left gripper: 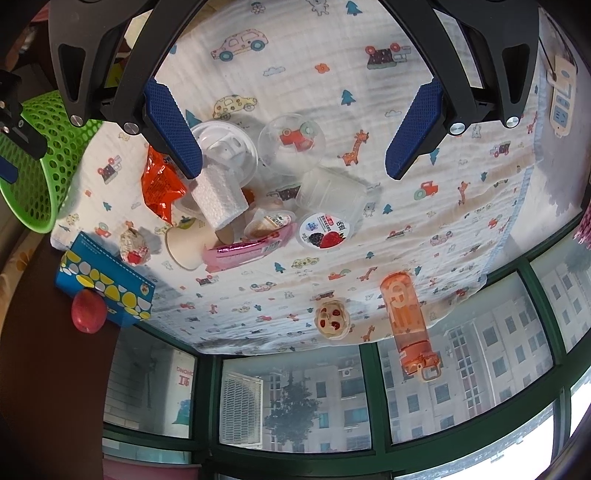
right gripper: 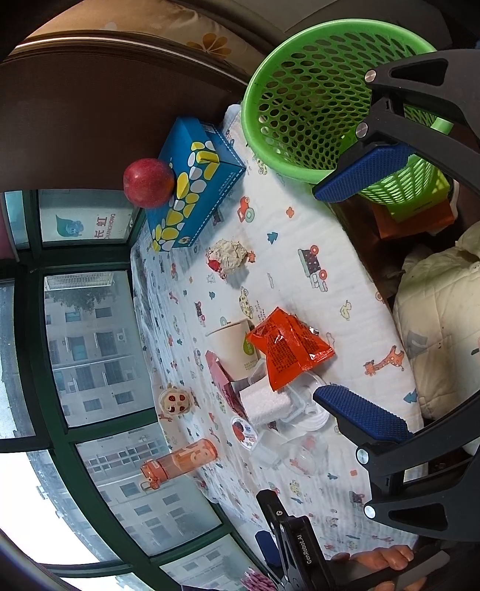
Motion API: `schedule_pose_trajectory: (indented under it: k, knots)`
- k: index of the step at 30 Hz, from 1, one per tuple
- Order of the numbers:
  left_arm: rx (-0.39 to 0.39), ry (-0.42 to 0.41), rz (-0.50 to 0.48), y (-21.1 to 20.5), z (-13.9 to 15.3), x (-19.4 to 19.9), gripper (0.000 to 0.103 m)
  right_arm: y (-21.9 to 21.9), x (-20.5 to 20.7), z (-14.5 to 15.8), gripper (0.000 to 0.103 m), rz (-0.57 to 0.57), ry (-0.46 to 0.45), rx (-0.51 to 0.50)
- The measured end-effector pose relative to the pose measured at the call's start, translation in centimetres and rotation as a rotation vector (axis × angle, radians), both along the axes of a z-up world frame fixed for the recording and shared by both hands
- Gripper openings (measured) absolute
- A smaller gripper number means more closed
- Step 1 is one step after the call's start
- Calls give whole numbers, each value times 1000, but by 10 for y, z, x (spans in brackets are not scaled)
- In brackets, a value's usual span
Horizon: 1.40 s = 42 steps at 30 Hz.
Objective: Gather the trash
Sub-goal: 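Reach the right tool to the orange snack wrapper and grasp it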
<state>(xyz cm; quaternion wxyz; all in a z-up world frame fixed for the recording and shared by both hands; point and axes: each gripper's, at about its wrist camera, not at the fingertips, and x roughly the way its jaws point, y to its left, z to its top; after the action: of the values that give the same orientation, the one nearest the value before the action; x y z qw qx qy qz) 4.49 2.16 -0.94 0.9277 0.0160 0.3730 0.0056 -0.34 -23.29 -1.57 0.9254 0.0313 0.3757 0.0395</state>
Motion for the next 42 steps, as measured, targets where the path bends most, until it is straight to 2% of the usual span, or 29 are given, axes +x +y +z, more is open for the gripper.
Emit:
schedule_pose_trajectory:
  k: [18, 25, 30, 42]
  knots:
    - [-4, 25, 30, 14, -4, 27, 98, 13, 46, -30, 95, 138, 80, 54]
    - [-23, 40, 40, 24, -9, 35, 98, 27, 67, -49, 94, 221, 125, 55]
    - [-29, 53, 48, 27, -14, 40, 98, 28, 88, -67, 90, 256, 188, 102]
    - [-45, 71, 43, 33, -23, 49, 98, 37, 126, -92, 90, 330, 242, 111]
